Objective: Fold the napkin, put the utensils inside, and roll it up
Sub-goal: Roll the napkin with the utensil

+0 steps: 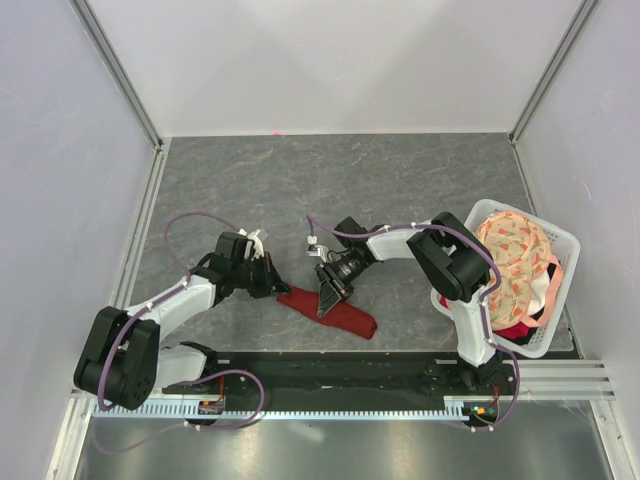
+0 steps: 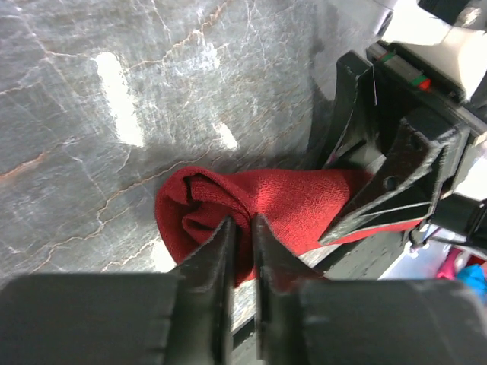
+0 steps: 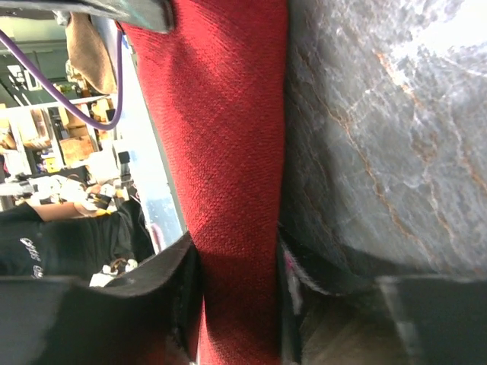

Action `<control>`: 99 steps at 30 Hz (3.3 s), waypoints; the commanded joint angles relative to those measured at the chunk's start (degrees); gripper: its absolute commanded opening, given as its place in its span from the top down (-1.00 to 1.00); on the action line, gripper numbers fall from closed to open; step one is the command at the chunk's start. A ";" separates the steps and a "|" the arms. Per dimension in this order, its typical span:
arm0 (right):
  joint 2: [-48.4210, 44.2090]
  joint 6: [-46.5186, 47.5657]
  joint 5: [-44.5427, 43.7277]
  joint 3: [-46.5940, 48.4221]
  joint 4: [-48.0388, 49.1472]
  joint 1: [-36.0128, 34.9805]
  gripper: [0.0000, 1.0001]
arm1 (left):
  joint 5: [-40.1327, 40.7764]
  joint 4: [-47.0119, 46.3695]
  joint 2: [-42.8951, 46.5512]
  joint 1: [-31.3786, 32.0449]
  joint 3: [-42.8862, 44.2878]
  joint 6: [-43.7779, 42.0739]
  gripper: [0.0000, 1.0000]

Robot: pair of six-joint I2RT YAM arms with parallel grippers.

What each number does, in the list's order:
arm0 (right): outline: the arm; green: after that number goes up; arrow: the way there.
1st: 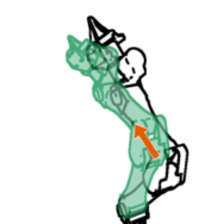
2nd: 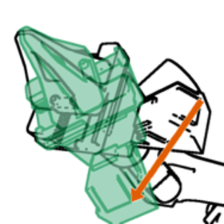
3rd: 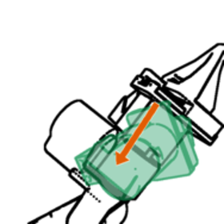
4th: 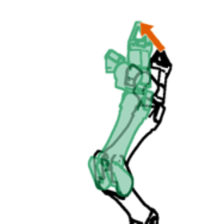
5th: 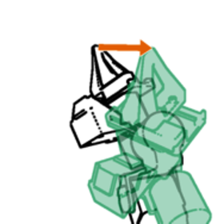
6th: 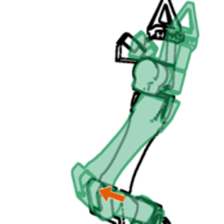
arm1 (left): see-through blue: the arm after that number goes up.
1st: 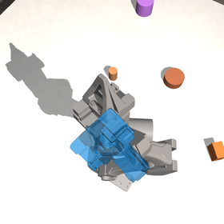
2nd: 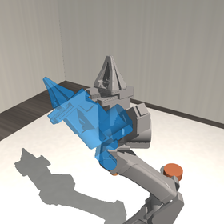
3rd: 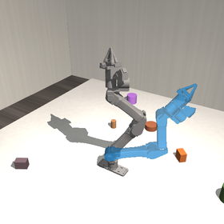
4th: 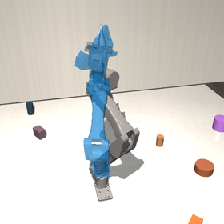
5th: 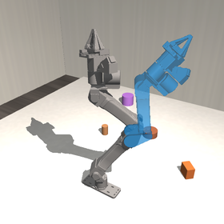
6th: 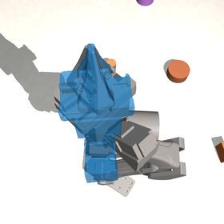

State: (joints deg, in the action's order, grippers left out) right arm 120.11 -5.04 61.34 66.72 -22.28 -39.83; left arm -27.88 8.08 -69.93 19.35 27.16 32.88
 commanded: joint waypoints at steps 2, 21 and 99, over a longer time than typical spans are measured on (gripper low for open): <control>-4.07 0.38 -12.55 0.17 -0.22 0.37 0.02 | -0.16 -0.97 -1.43 -0.02 0.87 0.51 0.96; -25.20 10.40 -60.36 -5.02 2.59 -19.58 -0.92 | -0.95 9.76 -16.03 -1.25 12.30 -2.82 0.96; -30.89 20.08 -53.77 10.58 14.64 -6.31 -0.85 | -4.73 14.87 6.29 -23.66 28.75 -17.76 -0.64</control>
State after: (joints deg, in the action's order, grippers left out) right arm 101.78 25.52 8.38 83.72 -11.51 -46.19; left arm -30.70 27.75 -69.47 -4.05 56.25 18.68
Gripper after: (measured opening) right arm 0.924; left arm 0.812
